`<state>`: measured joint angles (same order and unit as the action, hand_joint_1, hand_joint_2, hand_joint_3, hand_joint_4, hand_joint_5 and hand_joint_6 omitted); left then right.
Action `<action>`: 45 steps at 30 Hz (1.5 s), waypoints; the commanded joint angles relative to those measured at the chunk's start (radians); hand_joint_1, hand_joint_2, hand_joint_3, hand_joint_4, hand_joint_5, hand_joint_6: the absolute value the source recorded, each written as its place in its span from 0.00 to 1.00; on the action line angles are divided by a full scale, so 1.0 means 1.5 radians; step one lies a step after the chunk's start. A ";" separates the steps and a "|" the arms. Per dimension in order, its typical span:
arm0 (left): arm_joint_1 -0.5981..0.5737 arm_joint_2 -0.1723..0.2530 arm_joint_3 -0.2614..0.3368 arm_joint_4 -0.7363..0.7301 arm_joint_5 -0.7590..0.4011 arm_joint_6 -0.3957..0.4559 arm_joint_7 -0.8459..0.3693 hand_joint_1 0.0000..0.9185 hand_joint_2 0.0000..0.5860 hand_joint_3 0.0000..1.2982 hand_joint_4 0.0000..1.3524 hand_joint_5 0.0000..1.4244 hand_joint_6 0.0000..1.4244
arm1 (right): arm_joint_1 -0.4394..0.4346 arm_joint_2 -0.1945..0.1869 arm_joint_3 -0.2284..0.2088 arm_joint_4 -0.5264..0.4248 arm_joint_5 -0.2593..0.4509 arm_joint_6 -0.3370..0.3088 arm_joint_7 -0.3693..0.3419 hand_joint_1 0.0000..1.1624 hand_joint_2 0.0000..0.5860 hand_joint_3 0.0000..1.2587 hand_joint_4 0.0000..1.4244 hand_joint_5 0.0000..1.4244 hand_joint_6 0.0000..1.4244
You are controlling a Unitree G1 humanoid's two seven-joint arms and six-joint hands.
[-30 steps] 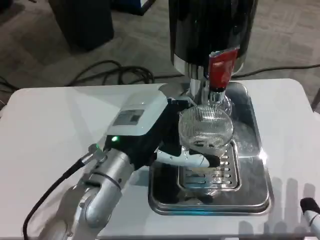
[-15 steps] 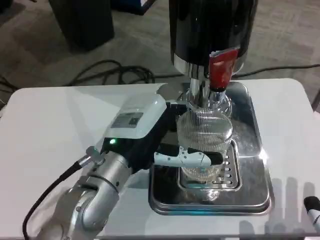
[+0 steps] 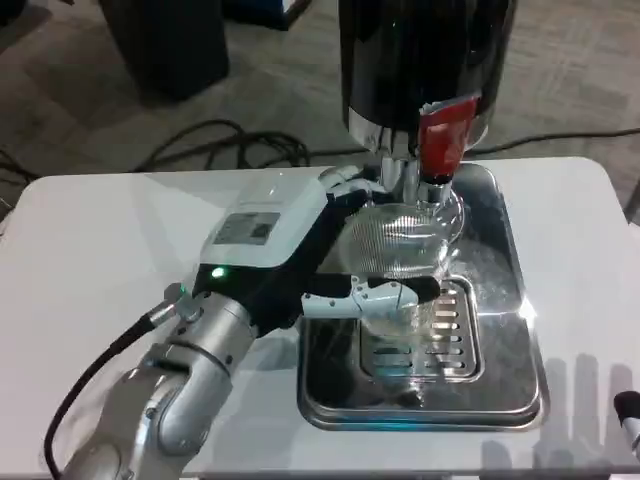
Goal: Grasp the cup under the faucet to collect the drink, then remove the cup.
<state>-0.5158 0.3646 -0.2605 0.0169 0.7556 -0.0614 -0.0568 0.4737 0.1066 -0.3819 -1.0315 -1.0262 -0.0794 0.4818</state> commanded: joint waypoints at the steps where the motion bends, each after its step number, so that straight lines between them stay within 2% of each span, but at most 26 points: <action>1: -0.006 0.010 -0.006 0.000 -0.012 0.005 -0.039 0.22 0.15 0.26 0.05 0.13 0.29 | 0.006 0.033 -0.012 -0.010 0.015 -0.008 0.004 0.10 0.66 0.09 0.00 0.00 0.11; 9: 0.006 0.016 0.007 -0.023 -0.030 -0.019 -0.035 0.24 0.17 0.23 0.02 0.11 0.26 | 0.010 0.040 -0.016 -0.010 0.017 -0.015 0.003 0.10 0.65 0.10 0.00 0.00 0.11; 14: 0.030 0.030 0.032 -0.068 -0.046 -0.041 -0.026 0.29 0.18 0.23 0.02 0.11 0.28 | 0.011 0.042 -0.015 -0.010 0.015 -0.018 0.003 0.10 0.64 0.10 0.00 0.00 0.11; 20: 0.063 0.049 0.071 -0.131 -0.065 -0.049 -0.033 0.31 0.19 0.23 0.02 0.11 0.28 | 0.007 0.043 -0.011 -0.010 0.013 -0.014 0.006 0.11 0.68 0.10 0.00 0.00 0.11; 28: 0.118 0.076 0.126 -0.196 -0.113 -0.051 -0.054 0.30 0.19 0.23 0.11 0.16 0.29 | 0.005 0.041 -0.012 -0.010 0.014 -0.006 0.008 0.15 0.71 0.10 0.00 0.00 0.11; 34: 0.136 0.092 0.212 -0.260 -0.268 -0.085 -0.090 0.24 0.20 0.28 0.22 0.24 0.34 | 0.002 0.040 -0.014 -0.010 0.016 -0.001 0.006 0.17 0.74 0.10 0.00 0.00 0.11; 36: 0.126 0.094 0.234 -0.269 -0.337 -0.083 -0.112 0.20 0.20 0.30 0.24 0.25 0.30 | 0.001 0.040 -0.014 -0.010 0.016 0.000 0.006 0.18 0.76 0.10 0.00 0.00 0.11; 38: 0.098 0.097 0.252 -0.267 -0.441 -0.072 -0.154 0.13 0.20 0.30 0.25 0.26 0.25 | -0.001 0.040 -0.015 -0.010 0.016 0.000 0.005 0.18 0.76 0.10 0.00 0.00 0.10; 42: 0.033 0.097 0.270 -0.264 -0.626 -0.009 -0.233 0.01 0.17 0.26 0.22 0.26 0.23 | -0.002 0.040 -0.016 -0.010 0.017 0.001 0.005 0.18 0.79 0.10 0.00 0.00 0.10; 45: -0.013 0.105 0.270 -0.262 -0.724 0.052 -0.286 0.00 0.12 0.23 0.18 0.23 0.20 | 0.000 0.042 -0.018 -0.010 0.018 -0.003 0.001 0.18 0.79 0.11 0.00 0.00 0.10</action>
<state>-0.4778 0.4991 0.1400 -0.3733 -0.2222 -0.0550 -0.4189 0.4662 0.1078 -0.3998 -1.0323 -1.0112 -0.0842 0.4850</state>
